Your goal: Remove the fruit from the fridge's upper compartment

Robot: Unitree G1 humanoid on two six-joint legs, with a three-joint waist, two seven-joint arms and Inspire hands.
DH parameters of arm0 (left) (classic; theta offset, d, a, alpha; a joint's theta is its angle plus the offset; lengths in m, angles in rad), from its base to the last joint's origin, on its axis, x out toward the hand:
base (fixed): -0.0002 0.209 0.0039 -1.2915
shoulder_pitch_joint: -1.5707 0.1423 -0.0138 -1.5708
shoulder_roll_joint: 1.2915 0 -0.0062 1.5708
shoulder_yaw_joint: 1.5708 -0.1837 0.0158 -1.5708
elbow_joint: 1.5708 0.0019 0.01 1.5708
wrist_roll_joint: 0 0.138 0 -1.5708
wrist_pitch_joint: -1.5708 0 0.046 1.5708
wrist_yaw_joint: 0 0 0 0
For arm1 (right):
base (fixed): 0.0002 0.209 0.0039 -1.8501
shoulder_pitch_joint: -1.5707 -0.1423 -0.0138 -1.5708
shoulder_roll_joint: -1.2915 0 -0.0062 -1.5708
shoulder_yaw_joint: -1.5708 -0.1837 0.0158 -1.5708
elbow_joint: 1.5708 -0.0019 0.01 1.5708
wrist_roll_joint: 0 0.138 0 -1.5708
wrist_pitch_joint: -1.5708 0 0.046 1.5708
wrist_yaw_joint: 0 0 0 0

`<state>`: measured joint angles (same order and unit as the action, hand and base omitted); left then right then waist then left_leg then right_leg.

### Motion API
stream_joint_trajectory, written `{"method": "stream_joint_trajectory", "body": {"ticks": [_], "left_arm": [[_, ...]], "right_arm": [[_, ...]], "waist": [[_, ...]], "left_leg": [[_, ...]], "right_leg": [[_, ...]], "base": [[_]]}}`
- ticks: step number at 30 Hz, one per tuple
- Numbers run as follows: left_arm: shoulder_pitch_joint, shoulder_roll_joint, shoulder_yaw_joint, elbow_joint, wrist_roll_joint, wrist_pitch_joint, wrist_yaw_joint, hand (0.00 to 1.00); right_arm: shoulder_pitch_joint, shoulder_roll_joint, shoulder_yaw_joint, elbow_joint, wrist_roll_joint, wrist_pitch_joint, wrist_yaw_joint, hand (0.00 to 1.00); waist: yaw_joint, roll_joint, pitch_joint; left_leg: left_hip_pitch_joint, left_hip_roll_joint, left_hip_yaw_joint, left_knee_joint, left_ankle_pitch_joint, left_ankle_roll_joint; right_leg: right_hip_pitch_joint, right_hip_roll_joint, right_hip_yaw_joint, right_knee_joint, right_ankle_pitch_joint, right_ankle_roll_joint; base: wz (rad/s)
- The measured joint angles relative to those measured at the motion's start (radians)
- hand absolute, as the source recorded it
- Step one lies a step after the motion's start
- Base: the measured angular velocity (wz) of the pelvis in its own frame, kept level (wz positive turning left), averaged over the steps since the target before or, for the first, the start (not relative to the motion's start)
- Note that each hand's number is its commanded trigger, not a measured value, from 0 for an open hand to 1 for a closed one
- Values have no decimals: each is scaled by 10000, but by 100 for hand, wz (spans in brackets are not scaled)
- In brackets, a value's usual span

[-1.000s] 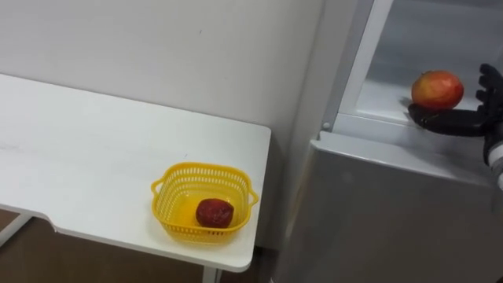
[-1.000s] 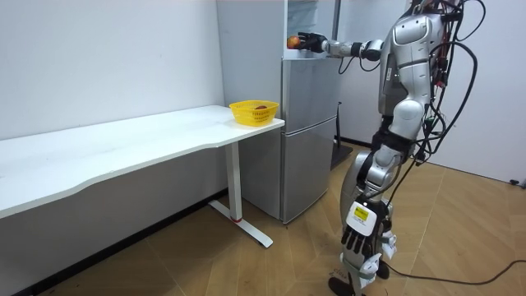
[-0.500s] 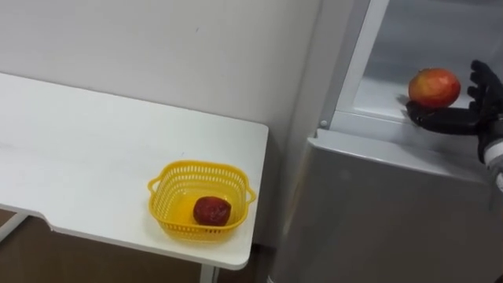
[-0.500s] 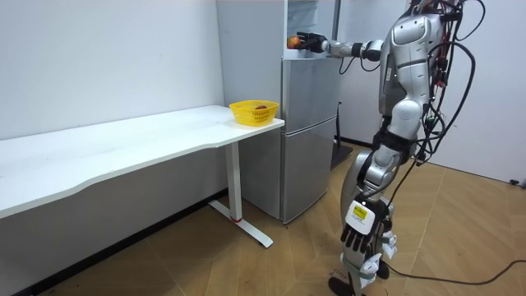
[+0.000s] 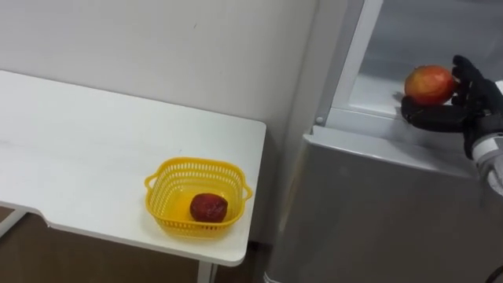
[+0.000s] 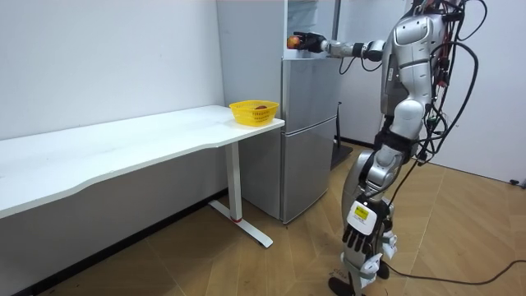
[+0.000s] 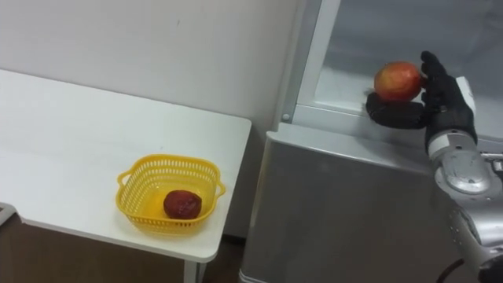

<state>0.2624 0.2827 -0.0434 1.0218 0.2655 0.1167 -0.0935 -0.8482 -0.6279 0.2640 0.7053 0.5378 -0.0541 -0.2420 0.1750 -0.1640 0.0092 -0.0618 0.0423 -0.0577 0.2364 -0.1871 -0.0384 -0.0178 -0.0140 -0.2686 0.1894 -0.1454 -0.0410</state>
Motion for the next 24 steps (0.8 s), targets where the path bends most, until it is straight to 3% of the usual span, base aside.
{"method": "stream_joint_trajectory", "body": {"ticks": [4, 7, 14, 24], "left_arm": [[-29, 37, 1, -16, -1, -2, -16, 0], [-88, 35, -3, -15, -1, -4, -43, 0], [-163, 36, -11, -12, 1, 58, -40, 0], [-218, 34, -15, 9, 3, 69, 6, 0]], "right_arm": [[-67, -16, -2, -132, -1, -8, 120, 100], [-357, -14, 0, -118, 91, -15, 355, 100], [-680, 5, 75, -17, 150, -328, 598, 100], [-772, 2, -99, 193, 188, -333, 789, 100]], "waist": [[75, -45, 22], [161, -59, 88], [254, -50, 108], [290, 7, 153]], "left_leg": [[-16, -1, -12, 2, 0, 0], [-33, -4, -26, 12, 0, 0], [-127, -28, -113, 14, 0, 0], [-119, -25, -126, -4, -4, -3]], "right_leg": [[-2, -1, -30, -19, -1, -2], [-17, -1, -51, -44, -2, -3], [-77, -10, -103, -48, -52, -18], [-90, -27, -99, -51, -72, -19]], "base": [[2], [3], [4], [1]]}}
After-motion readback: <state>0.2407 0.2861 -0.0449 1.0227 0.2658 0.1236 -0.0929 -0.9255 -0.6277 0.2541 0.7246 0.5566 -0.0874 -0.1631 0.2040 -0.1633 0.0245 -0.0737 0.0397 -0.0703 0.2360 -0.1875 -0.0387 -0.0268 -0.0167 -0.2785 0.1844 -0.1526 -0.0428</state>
